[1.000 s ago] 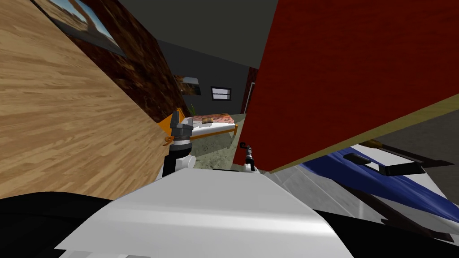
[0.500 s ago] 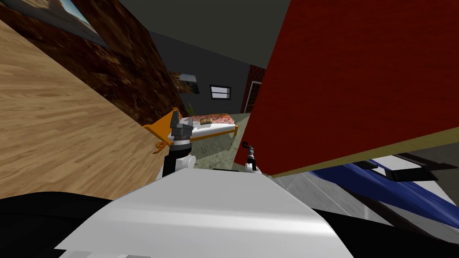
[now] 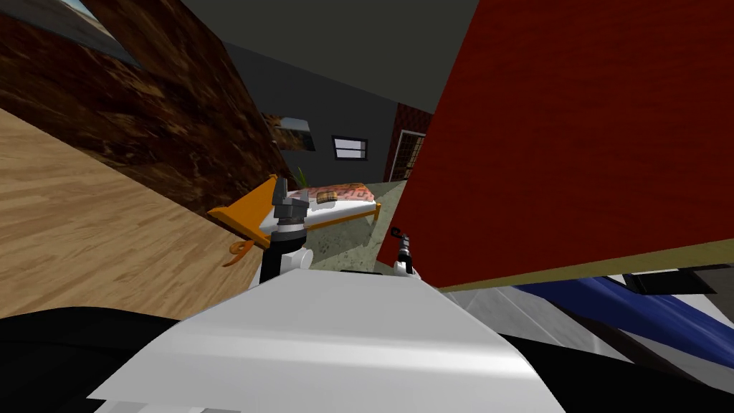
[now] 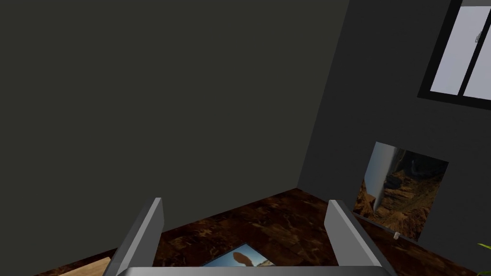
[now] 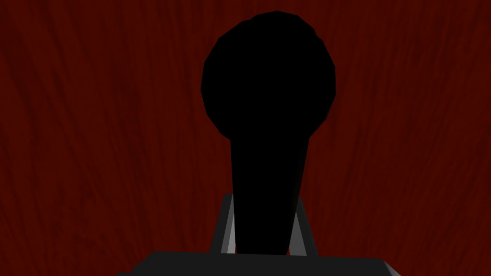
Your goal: Push the door open
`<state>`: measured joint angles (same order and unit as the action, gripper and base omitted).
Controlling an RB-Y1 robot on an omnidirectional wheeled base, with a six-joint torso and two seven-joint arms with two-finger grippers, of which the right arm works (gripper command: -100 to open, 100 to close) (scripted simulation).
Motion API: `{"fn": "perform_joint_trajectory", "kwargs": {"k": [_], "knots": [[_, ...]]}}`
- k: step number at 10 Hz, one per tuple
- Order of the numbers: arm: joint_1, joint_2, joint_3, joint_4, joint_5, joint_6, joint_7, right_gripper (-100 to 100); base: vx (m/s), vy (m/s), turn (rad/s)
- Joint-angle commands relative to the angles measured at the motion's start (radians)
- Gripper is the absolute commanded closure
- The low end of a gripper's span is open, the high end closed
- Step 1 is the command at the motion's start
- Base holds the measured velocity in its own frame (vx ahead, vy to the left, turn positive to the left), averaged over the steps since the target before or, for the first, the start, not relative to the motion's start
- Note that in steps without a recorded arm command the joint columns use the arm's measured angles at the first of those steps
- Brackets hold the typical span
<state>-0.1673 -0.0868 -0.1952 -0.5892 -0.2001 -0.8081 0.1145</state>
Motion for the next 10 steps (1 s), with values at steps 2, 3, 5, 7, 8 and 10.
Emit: {"fn": "perform_joint_trajectory", "kwargs": {"k": [2,3,5,7,8,10], "knots": [[0.010,-0.009,-0.034,-0.025,-0.019,0.003,0.014,100,0.194,0.033,-0.059],[0.011,-0.010,-0.044,-0.025,-0.026,0.002,0.018,100,0.205,0.061,-0.042],[0.011,-0.010,-0.066,-0.024,-0.039,0.001,0.026,100,0.189,0.068,-0.067],[0.012,-0.009,-0.086,-0.023,-0.051,0.000,0.033,100,0.190,0.063,-0.078],[0.012,-0.009,-0.086,-0.023,-0.051,0.000,0.033,100,0.125,0.025,-0.020],[0.012,-0.006,-0.109,-0.022,-0.065,-0.001,0.042,100,0.170,0.040,-0.054]]}}
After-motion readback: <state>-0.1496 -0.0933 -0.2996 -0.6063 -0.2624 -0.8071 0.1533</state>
